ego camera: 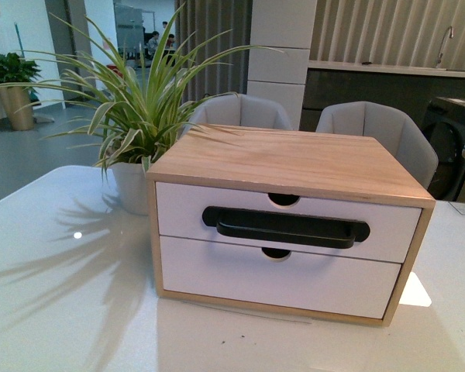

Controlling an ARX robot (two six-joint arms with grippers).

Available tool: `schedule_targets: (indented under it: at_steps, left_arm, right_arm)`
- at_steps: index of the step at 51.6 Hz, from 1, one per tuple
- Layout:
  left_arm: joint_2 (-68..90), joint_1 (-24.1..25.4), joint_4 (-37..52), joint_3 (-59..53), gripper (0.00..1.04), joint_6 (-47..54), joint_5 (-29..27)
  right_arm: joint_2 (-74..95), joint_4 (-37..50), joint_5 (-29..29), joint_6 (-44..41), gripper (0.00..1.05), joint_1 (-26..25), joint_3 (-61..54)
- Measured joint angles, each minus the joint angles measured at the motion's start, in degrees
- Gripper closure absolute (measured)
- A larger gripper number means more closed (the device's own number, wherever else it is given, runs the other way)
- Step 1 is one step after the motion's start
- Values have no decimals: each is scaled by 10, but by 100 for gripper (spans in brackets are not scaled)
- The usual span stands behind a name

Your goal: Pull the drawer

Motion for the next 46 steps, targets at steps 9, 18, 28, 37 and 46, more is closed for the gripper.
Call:
schedule_targets:
  at_steps: [9,18,28,37,46]
  left_arm:
    - [0,0,0,0,7,0,0]
    - [0,0,0,0,7,0,0]
    - [0,0,0,0,7,0,0]
    - [0,0,0,0,7,0,0]
    - [0,0,0,0,7,0,0]
  right_arm:
    - [0,0,0,0,9,0,0]
    - [0,0,0,0,9,0,0]
    - [0,0,0,0,9,0,0]
    - [0,0,0,0,9,0,0]
    - [0,0,0,0,9,0,0]
